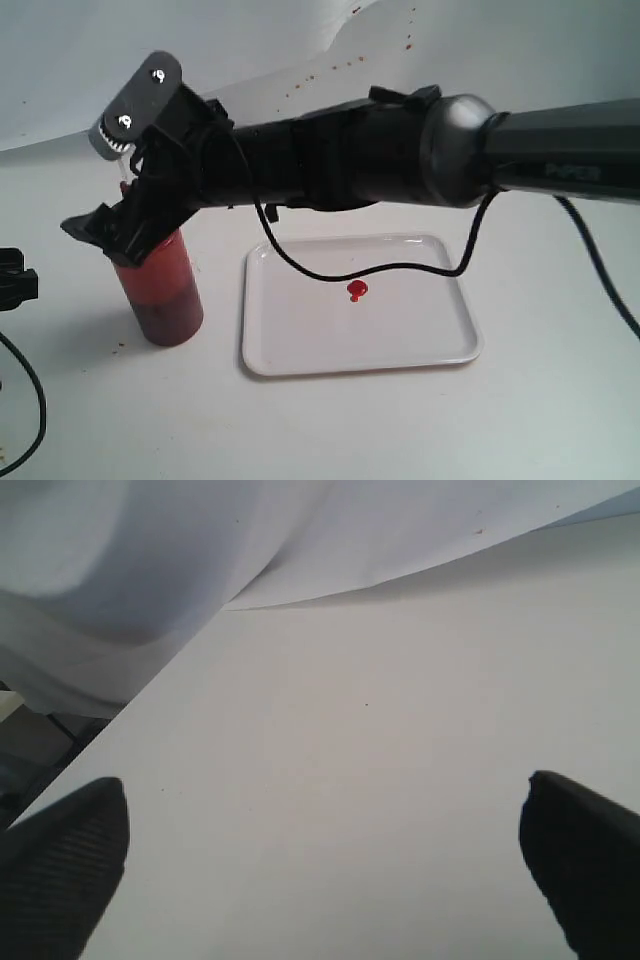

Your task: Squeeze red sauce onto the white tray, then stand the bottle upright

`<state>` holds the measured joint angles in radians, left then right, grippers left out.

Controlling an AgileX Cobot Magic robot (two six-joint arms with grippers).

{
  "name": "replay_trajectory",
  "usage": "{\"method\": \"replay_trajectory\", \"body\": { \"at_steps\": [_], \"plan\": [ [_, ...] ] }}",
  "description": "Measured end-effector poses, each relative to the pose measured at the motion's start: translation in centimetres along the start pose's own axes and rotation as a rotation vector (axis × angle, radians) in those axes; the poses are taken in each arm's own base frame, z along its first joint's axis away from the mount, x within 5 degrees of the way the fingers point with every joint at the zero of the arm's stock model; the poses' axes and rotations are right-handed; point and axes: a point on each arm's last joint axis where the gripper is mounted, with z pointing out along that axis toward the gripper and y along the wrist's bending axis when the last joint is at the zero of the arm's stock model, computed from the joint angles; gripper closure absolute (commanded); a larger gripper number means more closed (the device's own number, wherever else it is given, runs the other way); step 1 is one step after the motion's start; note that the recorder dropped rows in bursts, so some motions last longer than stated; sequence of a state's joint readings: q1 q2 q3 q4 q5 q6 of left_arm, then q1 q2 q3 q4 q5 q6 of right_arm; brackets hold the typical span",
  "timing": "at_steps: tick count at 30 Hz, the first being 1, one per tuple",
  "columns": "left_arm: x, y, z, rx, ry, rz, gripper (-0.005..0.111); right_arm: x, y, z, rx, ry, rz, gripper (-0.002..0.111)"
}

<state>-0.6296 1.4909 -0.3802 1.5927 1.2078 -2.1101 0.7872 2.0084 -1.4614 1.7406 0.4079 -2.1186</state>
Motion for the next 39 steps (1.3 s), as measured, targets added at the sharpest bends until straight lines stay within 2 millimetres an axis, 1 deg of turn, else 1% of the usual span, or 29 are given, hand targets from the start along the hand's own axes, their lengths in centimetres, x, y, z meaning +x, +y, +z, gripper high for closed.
{"method": "replay_trajectory", "body": {
  "at_steps": [3,7,12,15,17,18,20,21,24,25,26,28,30,31,35,39],
  "plan": [
    [0.0,0.0,0.0,0.0,0.0,0.0,0.003,-2.3,-0.2,-1.6,0.019,-0.05,-0.023,0.003],
    [0.0,0.0,0.0,-0.001,0.002,-0.001,0.003,-5.9,-0.4,-4.5,0.068,-0.124,-0.027,0.003],
    [0.0,0.0,0.0,-0.002,0.003,-0.007,0.005,-10.7,-1.0,-9.6,0.204,-0.214,0.005,0.003],
    [0.0,0.1,0.0,-0.001,0.001,-0.013,0.009,-13.0,-1.0,-13.1,0.29,-0.263,0.006,0.003],
    [-0.3,0.4,-0.2,0.003,-0.005,-0.033,0.016,-14.2,-1.0,-15.5,0.366,-0.286,0.008,0.005],
    [-0.5,0.5,-0.3,0.015,-0.009,-0.049,0.023,-14.7,-1.1,-16.9,0.414,-0.292,0.011,0.007],
    [-1.0,0.9,-0.6,0.049,-0.018,-0.088,0.044,-15.5,-1.2,-19.8,0.522,-0.303,0.023,0.014],
    [-1.4,1.2,-0.8,0.07,-0.026,-0.113,0.054,-15.7,-1.3,-21.2,0.591,-0.298,0.033,0.019],
    [-2.5,2.3,-1.6,0.132,-0.052,-0.206,0.095,-15.4,-1.5,-25.0,0.783,-0.26,0.065,0.041],
    [-2.8,2.7,-1.8,0.15,-0.058,-0.235,0.106,-15.0,-1.6,-25.9,0.843,-0.232,0.07,0.052],
    [-3.2,3.2,-2.2,0.185,-0.066,-0.278,0.106,-14.7,-1.5,-27.1,0.898,-0.209,0.066,0.06],
    [-3.8,3.9,-2.8,0.248,-0.083,-0.329,0.107,-13.9,-1.3,-28.6,0.969,-0.167,0.068,0.08],
    [-4.5,4.4,-3.6,0.359,-0.119,-0.372,0.107,-13.0,-0.9,-29.7,1.019,-0.13,0.075,0.097],
    [-4.8,4.4,-4.0,0.423,-0.129,-0.38,0.107,-12.6,-0.8,-30.1,1.032,-0.117,0.077,0.108],
    [-5.9,5.1,-6.3,0.694,-0.164,-0.43,0.107,-11.1,0.2,-31.5,1.055,-0.087,0.086,0.108],
    [-7.2,6.4,-8.6,0.899,-0.238,-0.451,0.107,-10.1,0.9,-32.4,1.058,-0.08,0.09,0.108]
  ]
}}
